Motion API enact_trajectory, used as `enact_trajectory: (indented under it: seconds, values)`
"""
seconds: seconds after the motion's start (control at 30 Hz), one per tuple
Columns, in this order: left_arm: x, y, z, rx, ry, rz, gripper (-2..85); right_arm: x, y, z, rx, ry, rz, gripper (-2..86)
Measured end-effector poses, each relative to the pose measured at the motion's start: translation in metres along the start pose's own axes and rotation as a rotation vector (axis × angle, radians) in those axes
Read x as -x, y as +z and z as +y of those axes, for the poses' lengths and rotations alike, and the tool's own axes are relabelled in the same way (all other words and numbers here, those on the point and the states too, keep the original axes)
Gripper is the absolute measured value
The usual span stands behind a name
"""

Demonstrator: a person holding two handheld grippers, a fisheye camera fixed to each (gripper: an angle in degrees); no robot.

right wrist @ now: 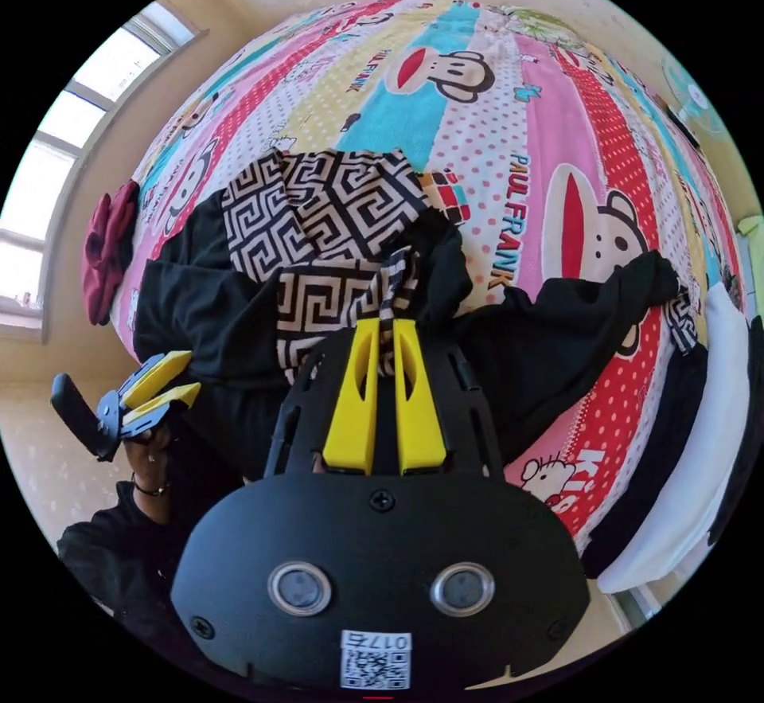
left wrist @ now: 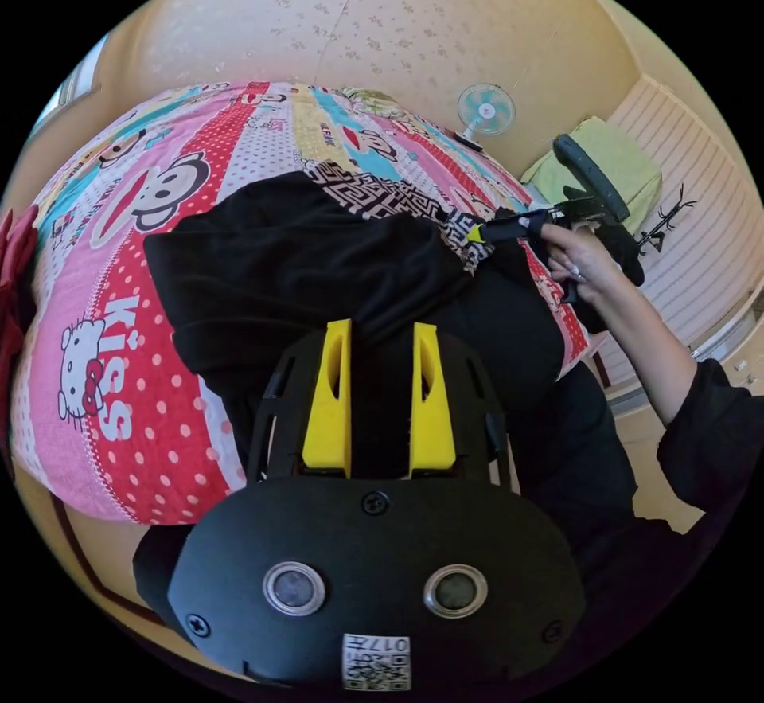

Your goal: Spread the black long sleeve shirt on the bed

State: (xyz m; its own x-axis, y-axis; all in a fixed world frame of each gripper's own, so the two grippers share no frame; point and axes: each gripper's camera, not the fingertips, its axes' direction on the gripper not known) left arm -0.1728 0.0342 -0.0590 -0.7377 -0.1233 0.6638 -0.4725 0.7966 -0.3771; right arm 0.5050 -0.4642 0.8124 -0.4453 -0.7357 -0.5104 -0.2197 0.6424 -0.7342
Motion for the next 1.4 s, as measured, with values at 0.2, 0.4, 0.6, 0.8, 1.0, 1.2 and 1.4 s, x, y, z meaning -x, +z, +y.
enact_trajectory:
  seconds: [0.2,0.4,0.6,0.8,1.0,1.2,1.4]
  values:
    - [0.022,-0.008,-0.001,-0.008,-0.024,0.08,11.5,0.001,-0.067,0.051,-0.268,0.056,0.078,3.3]
    - [0.03,-0.012,-0.002,0.0,-0.012,0.068,11.9,-0.11,-0.03,0.084,-0.204,0.35,-0.132,3.4]
    - [0.041,-0.016,-0.003,-0.008,-0.008,0.065,11.1,-0.177,-0.075,0.025,-0.317,0.471,-0.037,7.6]
    - [0.052,-0.019,-0.009,-0.015,-0.019,0.064,10.9,-0.217,-0.049,-0.086,-0.105,0.515,0.174,9.3]
    - [0.06,-0.023,-0.014,-0.016,-0.014,0.068,11.0,-0.214,-0.066,-0.092,-0.148,0.466,0.081,3.2]
    - [0.078,-0.031,-0.016,-0.029,-0.051,0.137,10.9,-0.217,-0.168,0.037,-0.582,0.529,-0.171,2.5]
    - [0.089,-0.04,-0.014,-0.045,-0.083,0.195,11.3,-0.242,-0.118,0.102,-0.363,0.614,-0.036,1.5]
